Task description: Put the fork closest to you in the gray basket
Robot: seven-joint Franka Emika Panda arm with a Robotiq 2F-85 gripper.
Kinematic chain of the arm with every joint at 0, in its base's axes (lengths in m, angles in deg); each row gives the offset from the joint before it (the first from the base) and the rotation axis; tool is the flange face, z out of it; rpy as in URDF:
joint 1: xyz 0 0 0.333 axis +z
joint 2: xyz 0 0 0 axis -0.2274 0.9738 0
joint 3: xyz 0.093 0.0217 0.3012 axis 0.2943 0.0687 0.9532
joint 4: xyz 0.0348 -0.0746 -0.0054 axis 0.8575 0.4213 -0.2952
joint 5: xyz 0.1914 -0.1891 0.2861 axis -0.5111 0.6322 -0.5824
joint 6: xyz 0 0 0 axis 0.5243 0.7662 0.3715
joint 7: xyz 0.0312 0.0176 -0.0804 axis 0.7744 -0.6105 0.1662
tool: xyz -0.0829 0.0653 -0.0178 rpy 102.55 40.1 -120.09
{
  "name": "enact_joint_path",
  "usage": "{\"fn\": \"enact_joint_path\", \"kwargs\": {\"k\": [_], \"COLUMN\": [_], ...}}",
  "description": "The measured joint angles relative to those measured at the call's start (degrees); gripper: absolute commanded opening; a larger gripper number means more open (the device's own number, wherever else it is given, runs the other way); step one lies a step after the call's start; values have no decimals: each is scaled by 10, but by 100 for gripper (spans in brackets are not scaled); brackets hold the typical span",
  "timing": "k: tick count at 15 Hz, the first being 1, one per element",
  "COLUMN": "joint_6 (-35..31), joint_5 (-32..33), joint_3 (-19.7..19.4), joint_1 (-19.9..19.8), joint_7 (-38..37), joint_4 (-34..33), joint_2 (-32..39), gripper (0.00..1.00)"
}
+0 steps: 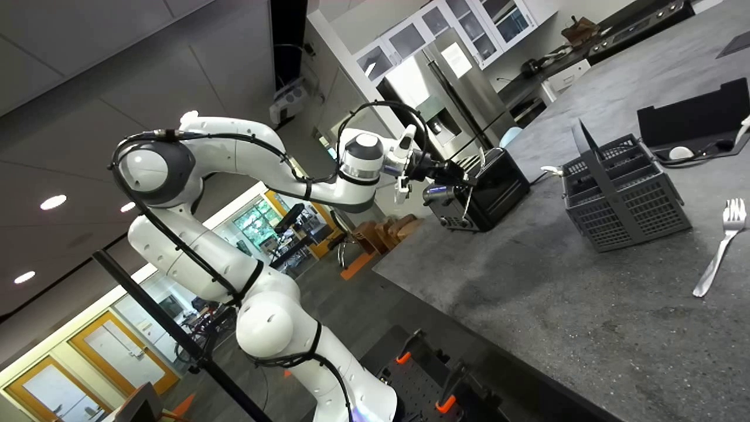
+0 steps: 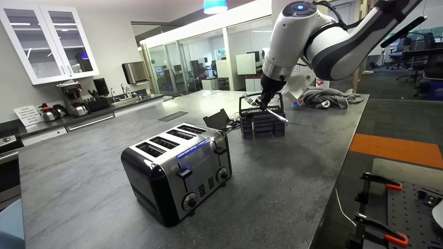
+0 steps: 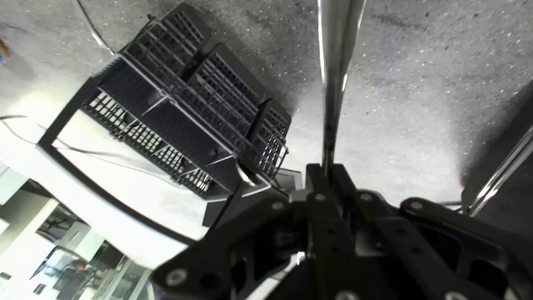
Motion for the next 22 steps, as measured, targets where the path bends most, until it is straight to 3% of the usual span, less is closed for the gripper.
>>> {"fn": "enact_joint_path", "kwargs": {"k": [4,8,12,17,22], "joint_6": [50,145,293,453,469], "joint_5": [166,318,434,494,494], "joint_3": [57,101,63,18,6], "joint_1": [-38,-47,20,72,78], "joint_7": [-193,-383,-534,-647,-654], "joint_4": [-1,-1,2,5,2], "joint_2": [-32,-34,-11,40,60], "gripper": [2,2,2,7,2]}}
